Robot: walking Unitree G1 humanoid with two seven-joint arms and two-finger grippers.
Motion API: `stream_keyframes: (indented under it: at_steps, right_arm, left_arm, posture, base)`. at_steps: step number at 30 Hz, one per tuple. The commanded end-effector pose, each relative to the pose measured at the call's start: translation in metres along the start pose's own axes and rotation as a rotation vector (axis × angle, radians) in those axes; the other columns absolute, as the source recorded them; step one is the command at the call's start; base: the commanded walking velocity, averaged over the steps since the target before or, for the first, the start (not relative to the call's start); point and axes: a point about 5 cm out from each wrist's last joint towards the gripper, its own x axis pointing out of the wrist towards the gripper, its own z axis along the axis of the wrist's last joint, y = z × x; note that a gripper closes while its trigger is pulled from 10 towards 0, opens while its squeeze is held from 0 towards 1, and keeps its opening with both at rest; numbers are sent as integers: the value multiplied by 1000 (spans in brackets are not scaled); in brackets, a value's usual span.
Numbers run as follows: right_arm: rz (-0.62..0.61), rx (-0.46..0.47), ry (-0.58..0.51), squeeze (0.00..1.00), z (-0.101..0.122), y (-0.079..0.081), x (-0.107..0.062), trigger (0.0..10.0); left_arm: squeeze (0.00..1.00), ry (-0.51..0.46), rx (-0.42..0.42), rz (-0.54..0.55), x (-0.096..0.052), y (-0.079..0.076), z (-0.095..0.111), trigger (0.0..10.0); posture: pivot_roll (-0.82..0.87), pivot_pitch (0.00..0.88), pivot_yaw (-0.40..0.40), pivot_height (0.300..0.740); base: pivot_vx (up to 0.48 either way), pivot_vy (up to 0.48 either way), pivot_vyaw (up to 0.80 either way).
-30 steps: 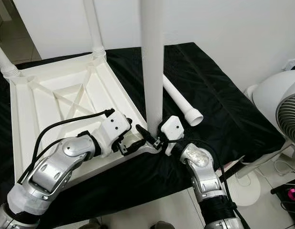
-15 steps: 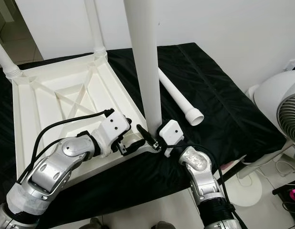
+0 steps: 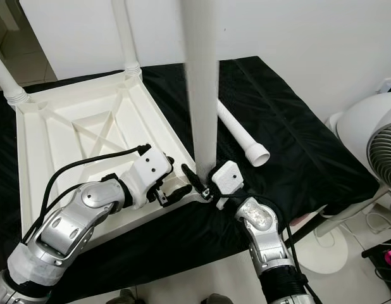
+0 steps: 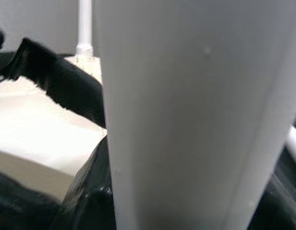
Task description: Building children table
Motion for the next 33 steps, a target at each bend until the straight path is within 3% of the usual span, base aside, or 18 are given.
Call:
stream_keyframes:
  at_steps: [1, 7, 20, 30, 33]
  right_arm:
    - [-10, 120, 163, 0, -29, 6, -12, 10000]
    - [-40, 193, 179, 0, -30, 1, -10, 10000]
    - [-74, 173, 243, 0, -36, -7, -9, 10000]
    - [-271, 106, 295, 0, -40, -34, -8, 10000]
    - [-379, 78, 320, 0, -42, -48, -10, 10000]
  left_arm:
    - [0, 2, 15, 5, -1, 1, 2, 10000]
    - [0, 3, 16, 8, -3, 1, 2, 10000]
    - [0, 2, 22, 7, -3, 2, 3, 10000]
    - [0, 1, 26, 3, -3, 1, 3, 10000]
    - [0, 2, 28, 0, -3, 1, 3, 10000]
  posture:
    - [-57, 64, 52, 740]
    - [-57, 64, 52, 740]
    - [-54, 60, 51, 740]
    - [-54, 48, 51, 740]
    - [-54, 46, 50, 740]
  base:
    - [0, 0, 0]
    - [0, 0, 0]
    - [0, 0, 0]
    - [0, 0, 0]
    - [0, 0, 0]
